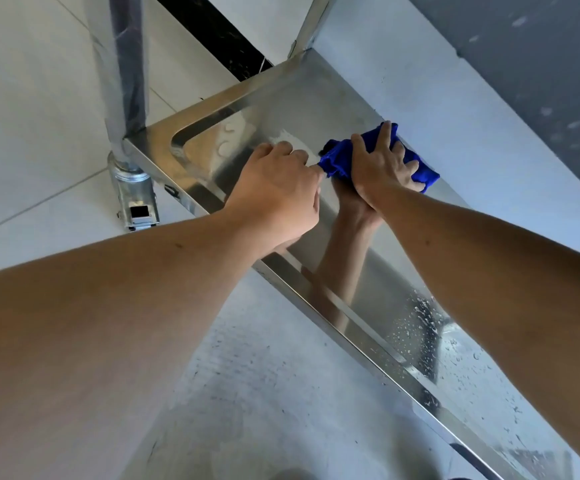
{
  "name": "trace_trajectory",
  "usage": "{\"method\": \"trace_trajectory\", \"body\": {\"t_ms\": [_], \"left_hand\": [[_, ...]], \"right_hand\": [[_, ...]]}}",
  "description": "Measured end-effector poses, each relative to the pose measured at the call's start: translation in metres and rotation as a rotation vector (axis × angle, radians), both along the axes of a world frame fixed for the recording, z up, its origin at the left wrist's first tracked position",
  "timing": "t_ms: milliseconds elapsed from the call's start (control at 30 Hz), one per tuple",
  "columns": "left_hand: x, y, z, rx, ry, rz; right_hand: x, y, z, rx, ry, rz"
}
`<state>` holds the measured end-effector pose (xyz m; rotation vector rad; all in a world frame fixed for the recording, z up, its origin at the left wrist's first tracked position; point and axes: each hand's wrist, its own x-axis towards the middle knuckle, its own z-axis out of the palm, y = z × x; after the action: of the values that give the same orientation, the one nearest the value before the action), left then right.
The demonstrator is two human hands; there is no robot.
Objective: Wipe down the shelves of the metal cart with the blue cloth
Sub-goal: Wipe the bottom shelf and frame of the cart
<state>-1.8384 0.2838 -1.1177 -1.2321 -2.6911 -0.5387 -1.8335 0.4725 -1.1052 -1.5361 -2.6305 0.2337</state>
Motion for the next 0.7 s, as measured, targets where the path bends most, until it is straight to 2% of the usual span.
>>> {"method": "trace_trajectory", "body": {"t_ms": [333, 467, 600, 700], "left_hand": [[-0.001, 0.011, 0.003, -0.095, 0.063, 0.020], [0.002, 0.012, 0.004, -0.107, 0.070, 0.024], [0.003, 0.013, 0.007, -0.102, 0.105, 0.012], [0.001, 0.013, 0.010, -0.149, 0.134, 0.010]], "right_hand": [[-0.012, 0.014, -0.001, 0.060, -0.009, 0.055], [-0.002, 0.010, 0.000, 0.002, 0.087, 0.101], [0.017, 0.009, -0.003, 0.067, -0.039, 0.113], [0.036, -0.004, -0.004, 0.040, -0.046, 0.153]]}}
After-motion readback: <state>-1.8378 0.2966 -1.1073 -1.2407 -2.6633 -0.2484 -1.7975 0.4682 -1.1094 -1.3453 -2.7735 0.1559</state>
